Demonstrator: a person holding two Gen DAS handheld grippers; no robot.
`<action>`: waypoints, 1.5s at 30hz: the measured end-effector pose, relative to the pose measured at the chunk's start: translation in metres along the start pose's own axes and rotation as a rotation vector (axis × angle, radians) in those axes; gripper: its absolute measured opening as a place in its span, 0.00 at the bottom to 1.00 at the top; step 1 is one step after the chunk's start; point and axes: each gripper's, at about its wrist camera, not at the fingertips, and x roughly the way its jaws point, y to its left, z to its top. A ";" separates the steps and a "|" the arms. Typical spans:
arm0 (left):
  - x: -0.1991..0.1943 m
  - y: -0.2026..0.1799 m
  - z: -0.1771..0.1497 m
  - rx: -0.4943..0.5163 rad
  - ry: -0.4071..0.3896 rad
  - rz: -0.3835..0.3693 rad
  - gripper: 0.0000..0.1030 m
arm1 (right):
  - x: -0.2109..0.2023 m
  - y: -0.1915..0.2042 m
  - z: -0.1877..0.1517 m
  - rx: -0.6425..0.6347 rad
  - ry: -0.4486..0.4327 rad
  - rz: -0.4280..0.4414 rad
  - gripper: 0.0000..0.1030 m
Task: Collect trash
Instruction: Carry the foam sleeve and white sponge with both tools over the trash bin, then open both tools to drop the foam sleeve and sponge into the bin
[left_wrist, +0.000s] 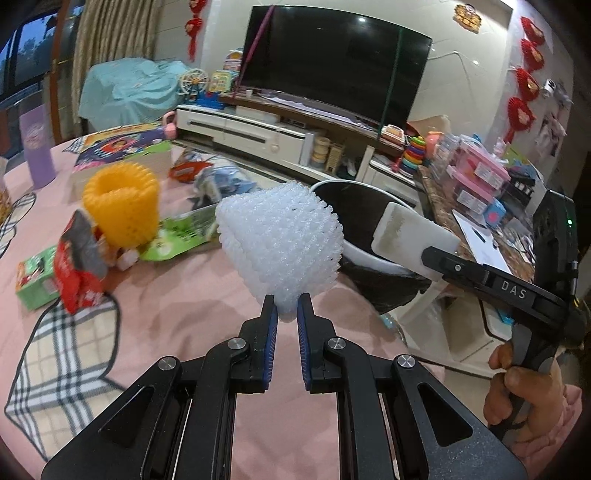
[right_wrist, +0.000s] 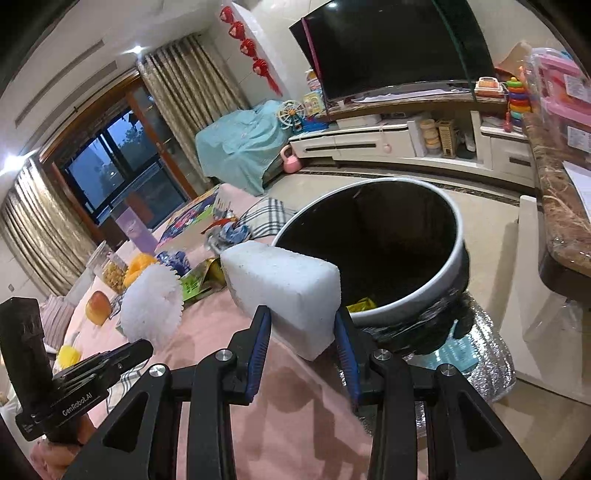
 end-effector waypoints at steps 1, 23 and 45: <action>0.002 -0.002 0.002 0.006 0.000 -0.004 0.10 | -0.001 -0.001 0.001 0.001 -0.002 -0.005 0.35; 0.060 -0.064 0.048 0.136 0.047 -0.063 0.10 | 0.004 -0.049 0.043 0.011 -0.014 -0.102 0.35; 0.095 -0.070 0.062 0.119 0.114 -0.046 0.46 | 0.026 -0.070 0.060 0.027 0.035 -0.105 0.50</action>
